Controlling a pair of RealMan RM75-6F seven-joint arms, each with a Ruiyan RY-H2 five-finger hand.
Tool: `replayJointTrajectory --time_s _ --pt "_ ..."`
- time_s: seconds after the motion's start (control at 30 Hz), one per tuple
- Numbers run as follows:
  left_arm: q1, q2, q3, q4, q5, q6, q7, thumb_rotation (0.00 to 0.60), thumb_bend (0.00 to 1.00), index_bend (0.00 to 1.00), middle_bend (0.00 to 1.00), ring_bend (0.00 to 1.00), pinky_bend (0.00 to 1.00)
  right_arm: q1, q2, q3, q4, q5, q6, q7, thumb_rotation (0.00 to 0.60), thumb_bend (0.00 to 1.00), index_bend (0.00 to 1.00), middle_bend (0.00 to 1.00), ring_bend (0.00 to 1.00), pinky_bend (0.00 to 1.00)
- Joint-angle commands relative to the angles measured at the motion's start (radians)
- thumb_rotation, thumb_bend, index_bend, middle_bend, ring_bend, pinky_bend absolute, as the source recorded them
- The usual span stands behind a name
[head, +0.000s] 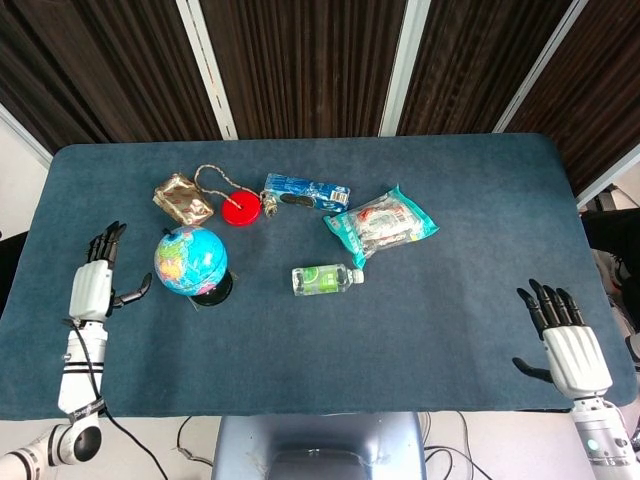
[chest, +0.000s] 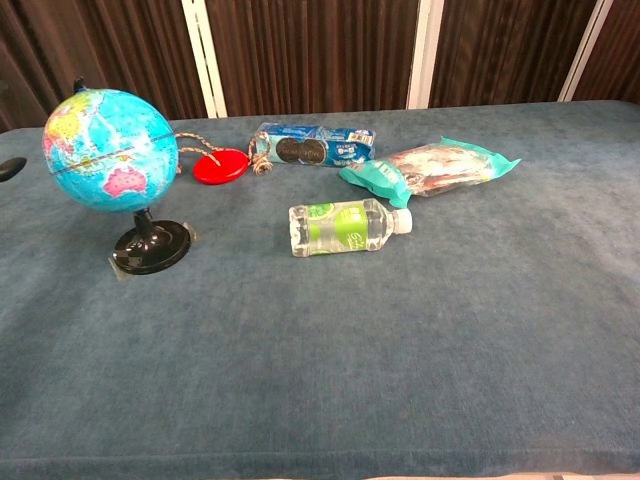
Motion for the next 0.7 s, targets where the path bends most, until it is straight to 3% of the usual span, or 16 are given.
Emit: replayJointTrajectory --time_s 0.03,0.1,0.2,0.37,0.5,0.7 --pt "0.046 0.171 0.074 -0.146 0.004 -0.063 0.087 0.575 0.32 0.0 0.0 0.0 0.06 -0.003 0.002 0.001 0.001 0.0 0.005 0.004 0.6 0.15 0.0 0.0 0.0 0.0" --pt "0.076 0.248 0.1 -0.233 0.032 -0.034 0.119 0.59 0.32 0.0 0.0 0.0 0.06 -0.002 0.001 0.001 0.0 0.003 0.002 0.003 0.6 0.15 0.0 0.0 0.0 0.0" --pt "0.148 0.33 0.149 -0.333 0.113 0.088 0.2 0.599 0.33 0.0 0.0 0.0 0.06 0.0 0.0 -0.001 -0.003 0.0 -0.004 -0.004 0.6 0.15 0.0 0.0 0.0 0.0" --pt "0.294 0.341 0.251 -0.383 0.292 0.331 0.241 0.6 0.34 0.0 0.0 0.0 0.05 0.001 -0.007 -0.004 -0.006 -0.01 -0.003 -0.016 0.6 0.15 0.0 0.0 0.0 0.0" --pt "0.342 0.35 0.311 -0.391 0.309 0.333 0.274 0.6 0.34 0.0 0.0 0.0 0.03 0.005 -0.01 -0.006 -0.008 -0.01 -0.01 -0.023 0.6 0.15 0.0 0.0 0.0 0.0" --pt "0.341 0.339 0.291 -0.379 0.307 0.325 0.308 0.6 0.35 0.0 0.0 0.0 0.03 0.003 -0.005 -0.01 -0.01 -0.016 -0.008 -0.019 0.6 0.15 0.0 0.0 0.0 0.0"
